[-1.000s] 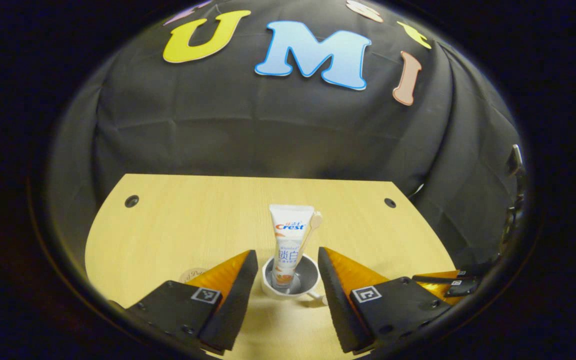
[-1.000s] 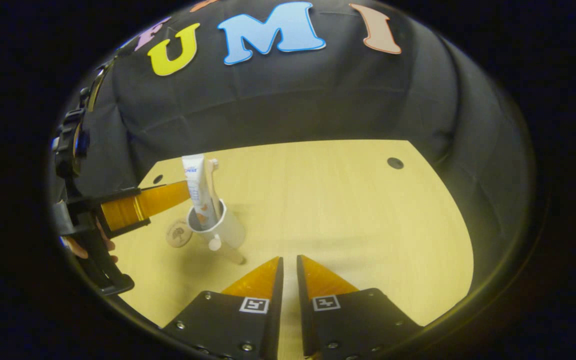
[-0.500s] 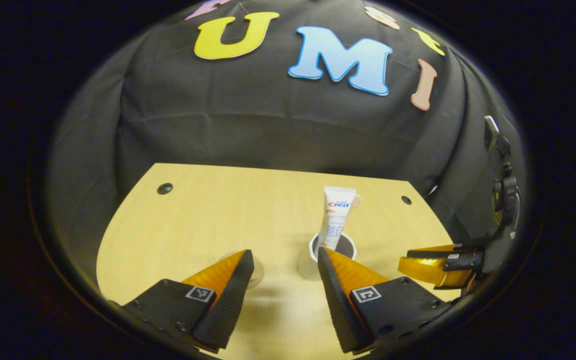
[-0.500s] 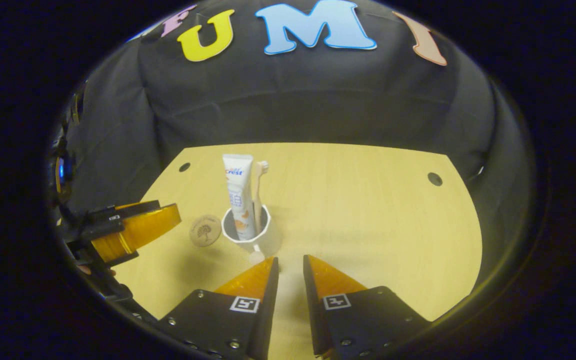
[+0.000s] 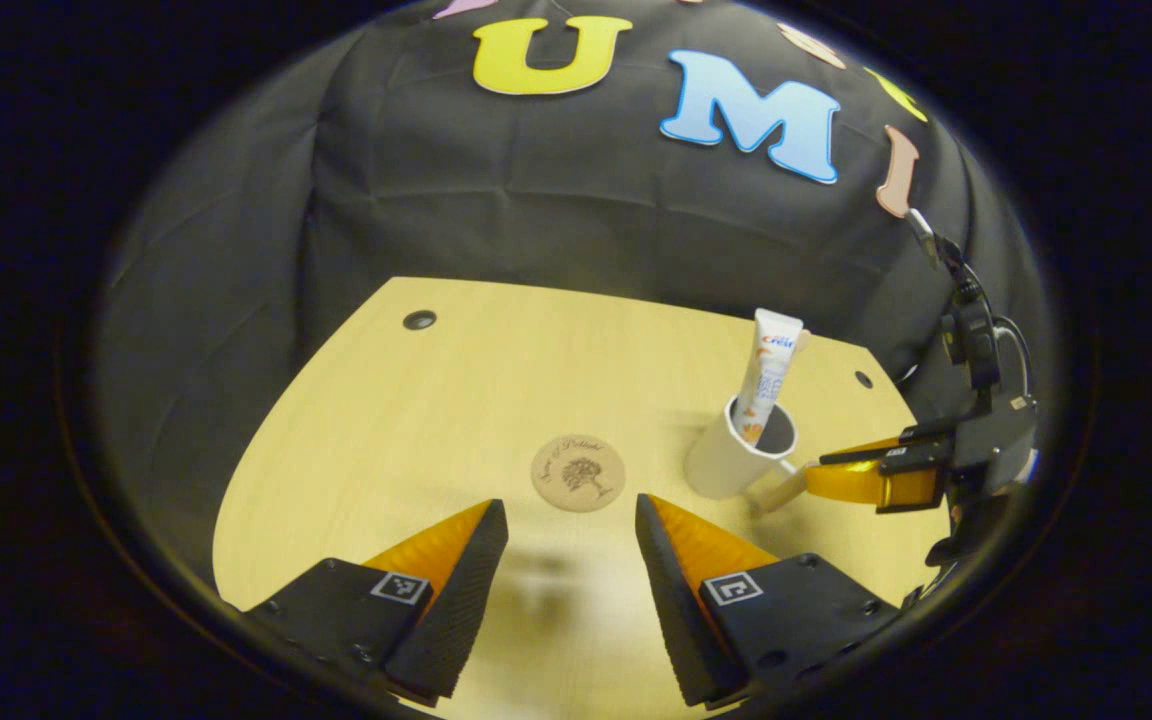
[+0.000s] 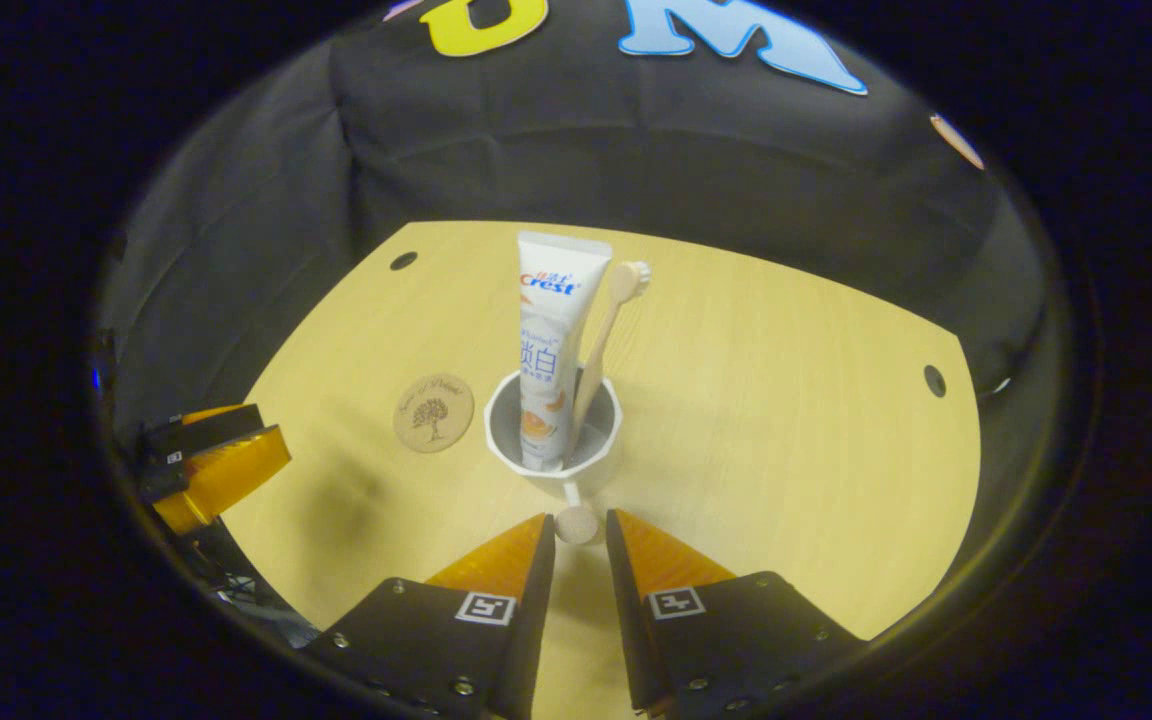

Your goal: Put the toothbrush and toothpaste on the desktop into the cup, then pick up the cup and place it on the coaster on the desktop.

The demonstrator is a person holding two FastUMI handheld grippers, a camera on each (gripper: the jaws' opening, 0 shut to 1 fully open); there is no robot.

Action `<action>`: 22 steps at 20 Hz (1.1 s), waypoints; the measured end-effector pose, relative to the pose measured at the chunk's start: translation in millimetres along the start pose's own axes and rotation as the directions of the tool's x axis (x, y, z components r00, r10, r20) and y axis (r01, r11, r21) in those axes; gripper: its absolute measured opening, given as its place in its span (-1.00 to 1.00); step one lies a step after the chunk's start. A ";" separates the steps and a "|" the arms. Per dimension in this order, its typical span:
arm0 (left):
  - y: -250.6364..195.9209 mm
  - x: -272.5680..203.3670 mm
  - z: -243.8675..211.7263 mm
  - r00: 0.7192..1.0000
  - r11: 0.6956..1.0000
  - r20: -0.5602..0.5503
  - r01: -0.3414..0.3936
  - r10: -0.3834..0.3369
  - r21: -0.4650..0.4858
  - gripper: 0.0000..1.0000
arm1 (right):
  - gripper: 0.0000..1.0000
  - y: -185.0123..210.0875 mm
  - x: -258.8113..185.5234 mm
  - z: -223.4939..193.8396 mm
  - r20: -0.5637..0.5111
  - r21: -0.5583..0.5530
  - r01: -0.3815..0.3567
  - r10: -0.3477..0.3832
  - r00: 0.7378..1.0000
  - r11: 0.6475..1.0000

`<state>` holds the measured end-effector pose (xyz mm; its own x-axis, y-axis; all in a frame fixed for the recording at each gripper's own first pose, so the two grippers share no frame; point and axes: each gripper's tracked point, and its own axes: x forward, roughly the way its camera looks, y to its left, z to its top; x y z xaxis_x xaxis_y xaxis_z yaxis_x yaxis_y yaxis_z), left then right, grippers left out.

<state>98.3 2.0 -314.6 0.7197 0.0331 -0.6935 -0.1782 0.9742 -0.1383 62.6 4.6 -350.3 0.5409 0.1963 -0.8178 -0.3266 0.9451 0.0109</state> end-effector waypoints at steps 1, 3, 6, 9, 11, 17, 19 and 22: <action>7.9 -3.7 -6.0 1.000 1.000 -0.009 -0.013 0.013 -0.014 0.70 | -0.40 0.6 4.0 -0.1 -0.015 -0.016 0.002 -0.002 1.000 1.000; 25.8 -7.4 -16.0 0.999 0.998 -0.019 -0.040 0.039 -0.045 0.70 | -0.30 0.1 13.9 -0.8 -0.040 -0.051 0.012 -0.014 0.999 0.999; 43.1 -13.2 -30.0 0.997 0.992 -0.032 -0.071 0.068 -0.108 0.70 | -0.40 0.4 25.5 -1.9 -0.068 -0.072 0.008 -0.013 0.998 0.997; 56.3 -11.6 -42.8 0.994 0.984 -0.054 -0.102 0.096 -0.143 0.70 | -0.39 -2.2 35.3 -4.6 -0.090 -0.070 0.006 -0.012 0.996 0.998; 57.4 -16.4 -46.7 0.993 0.982 -0.065 -0.110 0.101 -0.156 0.70 | -0.40 -3.3 40.2 -6.9 -0.104 -0.075 0.005 -0.013 0.995 0.997; 52.5 -21.2 -53.9 0.992 0.981 -0.083 -0.111 0.098 -0.159 0.70 | -0.48 -1.4 46.0 -7.3 -0.113 -0.067 0.007 -0.014 0.994 0.998; 50.3 -21.0 -54.5 0.992 0.981 -0.087 -0.107 0.094 -0.159 0.70 | -0.58 -0.9 47.7 -6.8 -0.093 -0.067 0.023 -0.029 0.995 0.998; 46.0 -22.7 -56.2 0.992 0.984 -0.091 -0.104 0.092 -0.147 0.70 | -0.73 2.8 42.2 0.1 -0.051 -0.033 0.037 -0.038 0.998 0.999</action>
<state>36.1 33.5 -345.0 0.6361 0.1018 -0.7649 -0.3491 0.9220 -0.1675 84.6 15.5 -384.8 0.5125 0.1464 -0.8461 -0.3322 0.9424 -0.0382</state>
